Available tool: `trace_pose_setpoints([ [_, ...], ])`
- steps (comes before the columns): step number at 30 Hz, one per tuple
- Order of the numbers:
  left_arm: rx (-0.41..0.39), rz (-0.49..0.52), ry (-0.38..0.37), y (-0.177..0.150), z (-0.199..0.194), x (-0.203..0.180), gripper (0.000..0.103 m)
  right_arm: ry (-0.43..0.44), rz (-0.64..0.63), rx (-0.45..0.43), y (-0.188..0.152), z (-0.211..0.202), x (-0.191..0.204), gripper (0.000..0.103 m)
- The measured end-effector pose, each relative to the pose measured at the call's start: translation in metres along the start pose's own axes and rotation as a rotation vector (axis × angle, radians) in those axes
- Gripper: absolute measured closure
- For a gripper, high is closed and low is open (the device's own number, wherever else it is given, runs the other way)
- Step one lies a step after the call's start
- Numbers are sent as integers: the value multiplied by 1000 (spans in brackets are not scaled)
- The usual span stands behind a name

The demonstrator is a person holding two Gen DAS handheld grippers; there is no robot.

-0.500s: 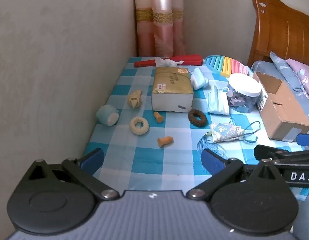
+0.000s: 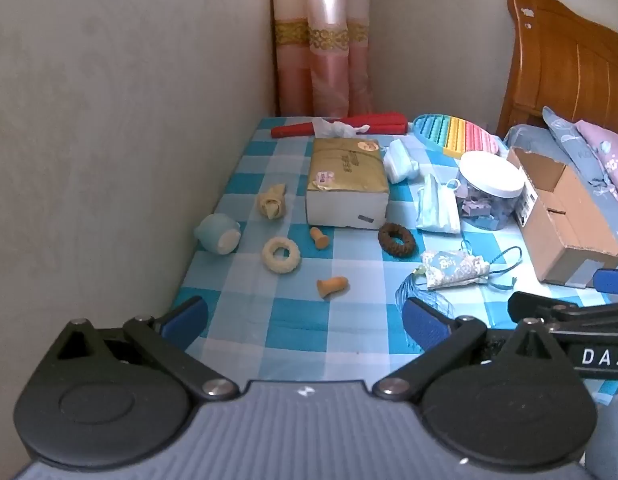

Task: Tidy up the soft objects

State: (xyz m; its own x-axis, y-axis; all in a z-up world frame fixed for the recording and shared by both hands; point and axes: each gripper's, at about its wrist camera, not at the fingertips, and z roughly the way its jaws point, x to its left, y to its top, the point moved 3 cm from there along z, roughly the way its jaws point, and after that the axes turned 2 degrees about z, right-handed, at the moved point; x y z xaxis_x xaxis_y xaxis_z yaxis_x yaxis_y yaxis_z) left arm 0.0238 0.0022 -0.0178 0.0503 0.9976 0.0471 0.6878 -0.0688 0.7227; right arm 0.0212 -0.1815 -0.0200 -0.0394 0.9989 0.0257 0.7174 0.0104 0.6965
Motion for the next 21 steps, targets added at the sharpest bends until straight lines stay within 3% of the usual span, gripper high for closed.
trace_pose_setpoints([
  [21, -8, 0, 5, 0, -4, -2, 1, 9, -2, -10, 2, -4, -3, 0],
])
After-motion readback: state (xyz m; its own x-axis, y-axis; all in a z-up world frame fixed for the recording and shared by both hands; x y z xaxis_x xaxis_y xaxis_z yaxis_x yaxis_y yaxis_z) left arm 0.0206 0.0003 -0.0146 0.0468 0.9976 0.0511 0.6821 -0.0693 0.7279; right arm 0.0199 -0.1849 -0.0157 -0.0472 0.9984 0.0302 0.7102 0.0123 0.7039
